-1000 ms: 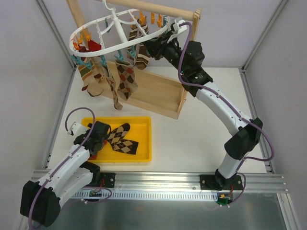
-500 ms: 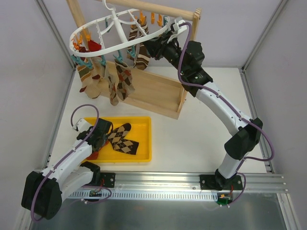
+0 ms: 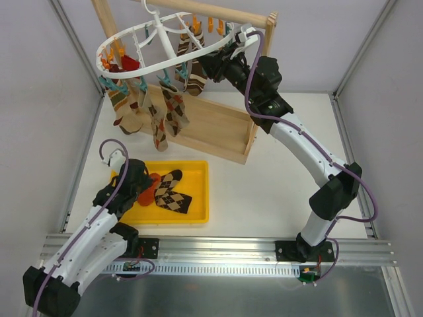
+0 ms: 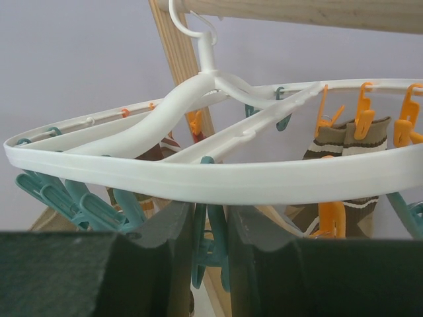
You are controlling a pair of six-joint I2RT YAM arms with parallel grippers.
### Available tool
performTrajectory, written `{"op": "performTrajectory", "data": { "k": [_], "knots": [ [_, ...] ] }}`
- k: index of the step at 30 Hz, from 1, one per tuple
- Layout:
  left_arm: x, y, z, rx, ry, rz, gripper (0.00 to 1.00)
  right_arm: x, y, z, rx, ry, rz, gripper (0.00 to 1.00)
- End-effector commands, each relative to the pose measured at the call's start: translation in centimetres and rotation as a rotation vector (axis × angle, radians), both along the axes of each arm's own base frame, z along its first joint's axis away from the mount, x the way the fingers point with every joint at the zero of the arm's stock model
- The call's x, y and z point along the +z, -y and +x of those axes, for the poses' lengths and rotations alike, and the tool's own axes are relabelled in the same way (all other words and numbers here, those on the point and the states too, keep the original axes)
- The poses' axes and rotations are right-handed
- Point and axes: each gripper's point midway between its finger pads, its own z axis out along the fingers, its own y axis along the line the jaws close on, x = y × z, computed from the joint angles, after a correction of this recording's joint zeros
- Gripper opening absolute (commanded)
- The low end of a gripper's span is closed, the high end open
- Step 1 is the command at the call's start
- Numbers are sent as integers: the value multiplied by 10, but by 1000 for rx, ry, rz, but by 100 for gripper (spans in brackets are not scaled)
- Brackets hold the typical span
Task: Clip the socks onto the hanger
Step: Pick up the sock from the bin.
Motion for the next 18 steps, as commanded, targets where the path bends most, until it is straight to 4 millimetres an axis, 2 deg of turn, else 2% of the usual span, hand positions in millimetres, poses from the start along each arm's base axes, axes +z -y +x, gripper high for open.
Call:
{"op": "performTrajectory", "data": {
  "k": [1,6,9,12,16,18],
  "knots": [
    [50,49,14,-278,159,-31,0,-23,-4,-1,12,-82,-53,1],
    [93,102,14,-481,286,-47,0,-28,-6,-1,16,-93,-65,1],
    [90,117,16,-520,271,-47,0,-29,-6,-2,18,-95,-70,1],
    [103,136,21,-569,324,-91,0,-27,-5,-5,23,-87,-80,1],
    [131,142,37,-509,424,-129,0,-27,-4,-7,29,-87,-88,1],
    [161,152,49,-507,521,-163,0,-27,-8,-13,69,-82,-96,1]
  ]
}}
